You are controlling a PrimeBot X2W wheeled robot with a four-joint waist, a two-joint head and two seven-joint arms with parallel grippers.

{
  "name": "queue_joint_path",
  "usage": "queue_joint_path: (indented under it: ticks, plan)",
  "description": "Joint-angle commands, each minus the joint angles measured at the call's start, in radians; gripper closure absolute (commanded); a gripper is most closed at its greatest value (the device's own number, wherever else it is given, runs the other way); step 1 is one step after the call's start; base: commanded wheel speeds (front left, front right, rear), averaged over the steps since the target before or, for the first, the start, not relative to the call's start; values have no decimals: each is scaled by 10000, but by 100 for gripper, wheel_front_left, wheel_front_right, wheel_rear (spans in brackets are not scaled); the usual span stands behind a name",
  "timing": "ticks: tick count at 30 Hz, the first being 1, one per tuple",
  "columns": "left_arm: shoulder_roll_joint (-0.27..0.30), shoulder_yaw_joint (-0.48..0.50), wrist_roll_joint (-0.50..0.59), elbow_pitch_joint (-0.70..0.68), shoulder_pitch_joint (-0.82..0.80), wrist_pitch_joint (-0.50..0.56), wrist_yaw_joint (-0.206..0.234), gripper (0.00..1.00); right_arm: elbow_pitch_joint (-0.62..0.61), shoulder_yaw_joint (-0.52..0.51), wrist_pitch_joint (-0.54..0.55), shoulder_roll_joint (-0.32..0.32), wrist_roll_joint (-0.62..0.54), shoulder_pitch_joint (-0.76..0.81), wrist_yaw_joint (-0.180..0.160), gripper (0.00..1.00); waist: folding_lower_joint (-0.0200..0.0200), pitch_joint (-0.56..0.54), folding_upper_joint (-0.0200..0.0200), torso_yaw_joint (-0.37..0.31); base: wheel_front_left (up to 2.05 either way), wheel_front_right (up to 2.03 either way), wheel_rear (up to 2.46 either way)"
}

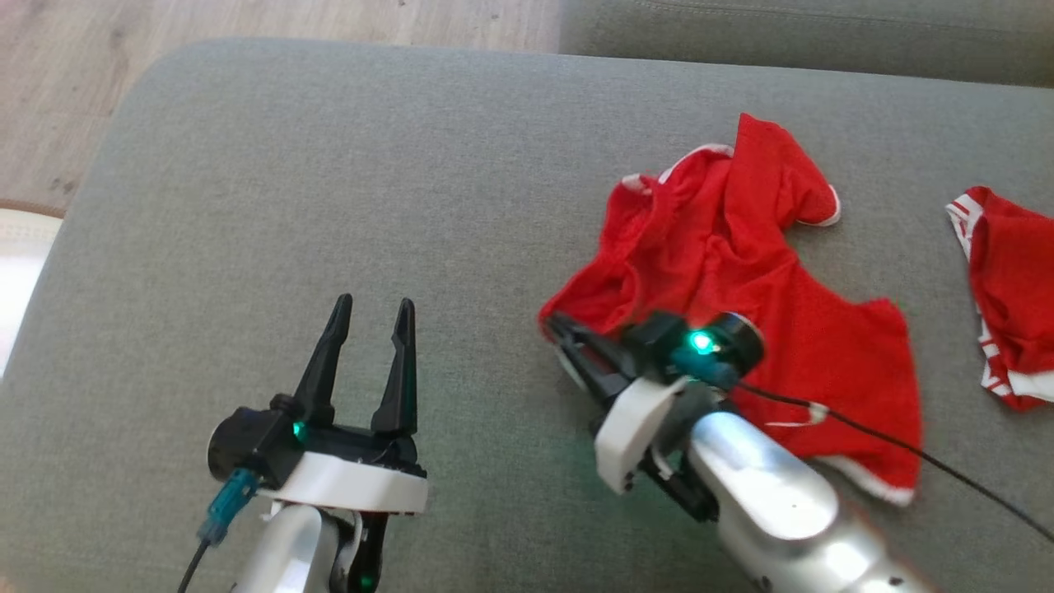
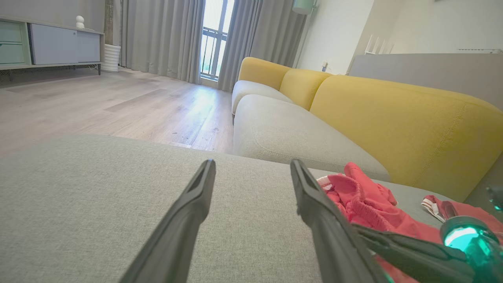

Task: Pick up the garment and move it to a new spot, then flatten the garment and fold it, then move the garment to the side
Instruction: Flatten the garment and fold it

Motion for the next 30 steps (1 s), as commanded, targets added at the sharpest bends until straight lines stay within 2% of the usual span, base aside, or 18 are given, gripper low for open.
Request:
queue_joint_path:
  ticks: [1,2,3,4,9,15,20,21,25,30]
  plan:
    - [41,233,-51,-235,-344,-80,99,0,-176,326,57,130,22,-398,67,100,-1,-12,0,56,0,0,0]
    - [41,224,-52,-222,-336,-80,103,0,-25,641,115,130,-35,-544,67,93,-1,-10,0,87,0,0,0]
    - [41,203,-54,-203,-333,-80,106,0,125,929,148,130,-95,-687,67,19,-1,-7,0,125,0,0,0]
    - [41,174,-57,-184,-335,-80,105,0,251,1187,161,130,-94,-804,67,0,-1,-12,0,165,0,0,0]
    - [41,168,-79,-161,-335,-80,140,0,410,1875,-66,130,463,-1111,67,0,-1,-45,0,265,0,0,0]
    - [41,465,7,-266,-222,-80,177,0,581,1308,-603,130,624,-1043,67,0,-1,-156,0,-66,0,0,0]
    - [41,737,177,-409,-160,-80,146,0,421,-233,-1123,105,392,-583,67,0,-1,-247,0,-671,0,0,0]
    - [41,737,177,-409,-160,-80,146,0,421,-233,-1123,105,392,-583,67,0,-1,-247,0,-671,0,0,0]
    - [41,928,401,-449,-138,-80,84,0,-84,-2195,-1414,-14,-81,222,67,0,-1,-327,0,-1192,0,0,0]
    - [46,1249,623,-531,-103,-80,7,0,-1372,-4976,-1600,8,-895,1757,67,0,-1,-381,0,-1798,0,0,0]
